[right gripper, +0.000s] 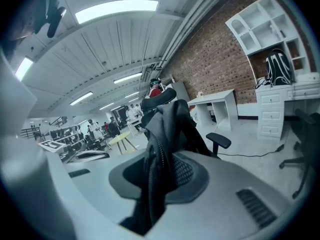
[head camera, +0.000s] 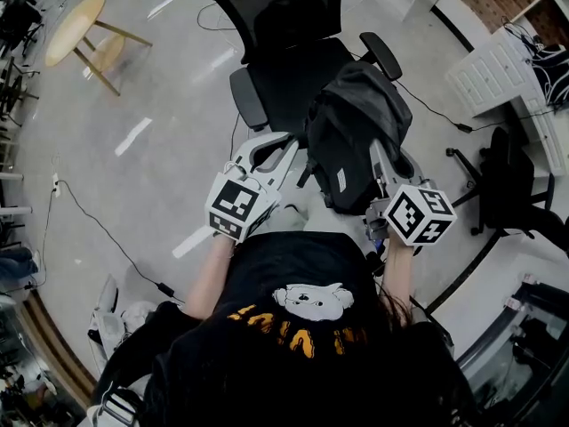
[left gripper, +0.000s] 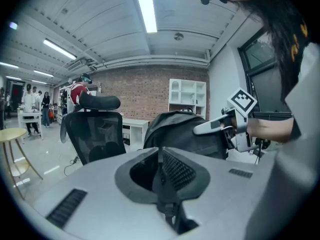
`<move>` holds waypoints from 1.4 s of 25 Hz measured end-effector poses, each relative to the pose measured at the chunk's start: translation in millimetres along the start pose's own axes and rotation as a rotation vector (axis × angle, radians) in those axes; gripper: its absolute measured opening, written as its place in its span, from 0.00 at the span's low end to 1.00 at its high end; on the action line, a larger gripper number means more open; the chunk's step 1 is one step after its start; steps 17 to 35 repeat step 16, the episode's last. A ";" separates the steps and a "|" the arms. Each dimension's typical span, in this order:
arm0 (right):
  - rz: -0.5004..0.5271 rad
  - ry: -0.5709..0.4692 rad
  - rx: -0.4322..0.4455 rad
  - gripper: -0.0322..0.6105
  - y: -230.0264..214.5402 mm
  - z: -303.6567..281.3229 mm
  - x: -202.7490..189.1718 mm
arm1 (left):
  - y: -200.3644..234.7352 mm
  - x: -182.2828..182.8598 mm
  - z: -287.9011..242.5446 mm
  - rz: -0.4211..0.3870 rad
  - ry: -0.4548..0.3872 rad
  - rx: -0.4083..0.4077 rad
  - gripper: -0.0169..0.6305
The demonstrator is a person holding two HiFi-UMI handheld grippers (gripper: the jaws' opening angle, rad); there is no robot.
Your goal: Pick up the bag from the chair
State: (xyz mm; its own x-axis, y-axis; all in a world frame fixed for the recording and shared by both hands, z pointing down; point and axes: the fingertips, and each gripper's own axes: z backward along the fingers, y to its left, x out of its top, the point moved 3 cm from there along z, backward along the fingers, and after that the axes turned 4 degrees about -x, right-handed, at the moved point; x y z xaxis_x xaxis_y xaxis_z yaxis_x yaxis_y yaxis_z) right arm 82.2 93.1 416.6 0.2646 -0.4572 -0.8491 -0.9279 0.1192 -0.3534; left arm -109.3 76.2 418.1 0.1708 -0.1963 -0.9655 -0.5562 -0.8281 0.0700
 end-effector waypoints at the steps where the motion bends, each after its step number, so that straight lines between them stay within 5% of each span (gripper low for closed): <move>1: 0.003 0.001 0.000 0.14 1.0 -0.6 0.2 | 0.1 0.0 1.4 -0.001 0.000 0.001 0.06; 35: 0.062 0.059 0.019 0.14 10.8 -24.9 -0.1 | 9.9 -4.5 13.0 0.004 0.002 0.020 0.06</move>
